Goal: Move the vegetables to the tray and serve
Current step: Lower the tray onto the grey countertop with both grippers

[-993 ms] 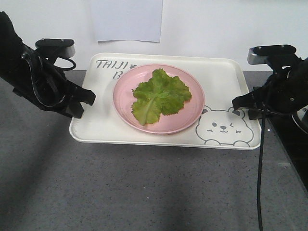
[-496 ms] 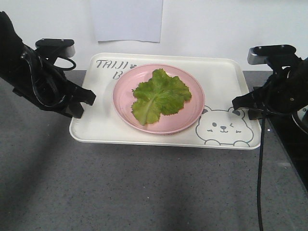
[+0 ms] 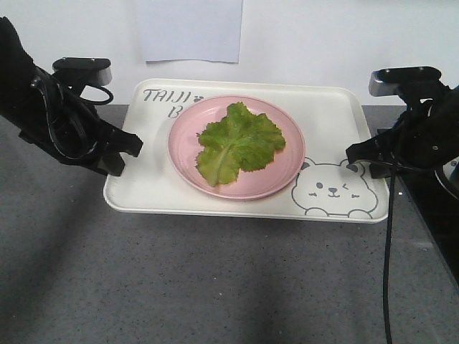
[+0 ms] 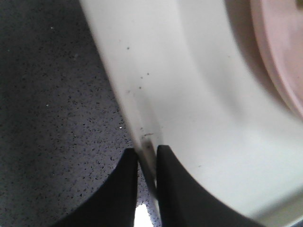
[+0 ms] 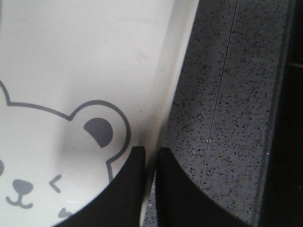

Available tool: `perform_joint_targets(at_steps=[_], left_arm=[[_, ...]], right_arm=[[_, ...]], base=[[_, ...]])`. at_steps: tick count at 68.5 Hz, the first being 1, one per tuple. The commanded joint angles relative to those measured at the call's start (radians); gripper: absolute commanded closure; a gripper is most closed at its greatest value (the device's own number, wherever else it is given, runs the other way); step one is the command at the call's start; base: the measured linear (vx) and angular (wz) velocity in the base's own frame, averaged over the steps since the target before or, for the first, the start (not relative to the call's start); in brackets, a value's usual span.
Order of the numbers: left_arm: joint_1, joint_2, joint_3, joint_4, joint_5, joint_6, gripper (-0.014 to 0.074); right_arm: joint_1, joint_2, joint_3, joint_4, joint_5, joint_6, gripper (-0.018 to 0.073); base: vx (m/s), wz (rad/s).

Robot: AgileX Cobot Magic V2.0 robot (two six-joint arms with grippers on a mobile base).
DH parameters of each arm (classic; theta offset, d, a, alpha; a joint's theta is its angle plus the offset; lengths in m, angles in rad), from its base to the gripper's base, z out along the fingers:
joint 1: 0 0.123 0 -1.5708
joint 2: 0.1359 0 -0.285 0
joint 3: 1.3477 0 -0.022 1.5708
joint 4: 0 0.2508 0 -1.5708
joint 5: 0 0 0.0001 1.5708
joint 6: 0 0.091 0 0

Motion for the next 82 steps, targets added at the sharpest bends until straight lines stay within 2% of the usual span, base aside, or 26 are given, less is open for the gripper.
perform_joint_targets(at_steps=[1,82], left_arm=[[-0.026,-0.054,-0.030,-0.139,-0.081,0.030,0.0602],[-0.026,-0.054,-0.030,-0.139,-0.081,0.030,0.0602]], right_arm=[[0.017,-0.043,-0.029,0.092,-0.042,-0.058,0.0565],[0.017,-0.043,-0.029,0.093,-0.042,-0.058,0.0565]], base=[[0.00,0.00],[0.00,0.00]])
